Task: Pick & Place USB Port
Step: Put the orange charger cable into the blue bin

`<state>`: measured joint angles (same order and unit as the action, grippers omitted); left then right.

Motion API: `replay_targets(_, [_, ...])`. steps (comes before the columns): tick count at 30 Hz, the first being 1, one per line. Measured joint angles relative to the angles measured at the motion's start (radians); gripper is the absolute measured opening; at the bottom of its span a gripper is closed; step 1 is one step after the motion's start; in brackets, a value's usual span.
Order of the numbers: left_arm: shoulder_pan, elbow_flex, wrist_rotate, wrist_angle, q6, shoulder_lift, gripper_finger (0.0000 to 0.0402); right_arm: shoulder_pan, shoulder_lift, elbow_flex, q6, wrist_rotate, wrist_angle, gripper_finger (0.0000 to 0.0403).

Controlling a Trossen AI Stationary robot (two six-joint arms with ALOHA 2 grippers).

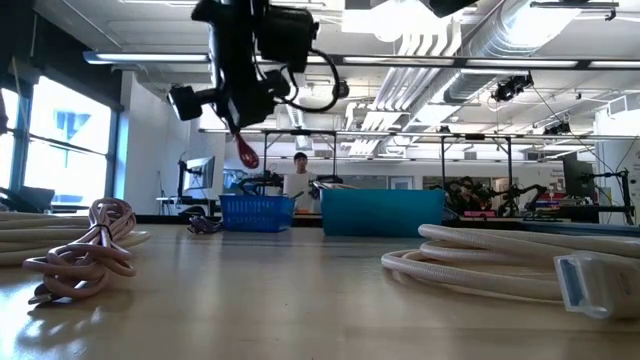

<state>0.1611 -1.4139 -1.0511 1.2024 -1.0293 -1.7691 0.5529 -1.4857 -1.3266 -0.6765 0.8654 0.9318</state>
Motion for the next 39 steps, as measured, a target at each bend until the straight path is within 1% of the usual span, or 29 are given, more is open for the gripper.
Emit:
replay_targets(5, [0.089, 0.000, 0.100, -0.065, -0.156, 0.000, 0.0011, 0.000, 0.000, 0.000, 0.000, 0.000, 0.000, 0.0134])
replay_targets(11, [0.158, 0.000, 0.173, -0.142, -0.250, 0.000, 0.0011, 0.000, 0.000, 0.000, 0.001, 0.004, 0.007, 0.0134])
replay_targets(15, [0.167, 0.000, 0.233, -0.149, -0.278, 0.000, 0.0011, 0.000, 0.000, 0.000, 0.000, 0.007, 0.018, 0.0134])
replay_targets(22, [0.166, 0.000, 0.390, -0.158, -0.332, -0.002, 0.0011, 0.000, 0.000, 0.000, 0.001, 0.022, 0.022, 0.0134])
replay_targets(27, [0.166, 0.002, 0.415, -0.191, -0.322, -0.021, 0.0011, 0.000, -0.001, 0.000, -0.002, 0.023, 0.022, 0.0134])
replay_targets(30, [0.166, 0.002, 0.459, -0.230, -0.310, -0.043, 0.0011, 0.000, -0.006, 0.000, -0.005, 0.023, 0.022, 0.0134])
replay_targets(33, [0.166, 0.001, 0.482, -0.267, -0.324, -0.072, 0.0011, 0.000, -0.008, 0.000, -0.008, 0.019, 0.022, 0.0134])
replay_targets(37, [0.167, 0.001, 0.484, -0.271, -0.340, -0.117, 0.0010, 0.000, -0.008, 0.000, -0.022, 0.018, 0.027, 0.0134])
replay_targets(39, [0.170, 0.001, 0.463, -0.271, -0.342, -0.130, 0.0010, 0.000, -0.008, 0.000, -0.023, 0.018, 0.031, 0.0134])
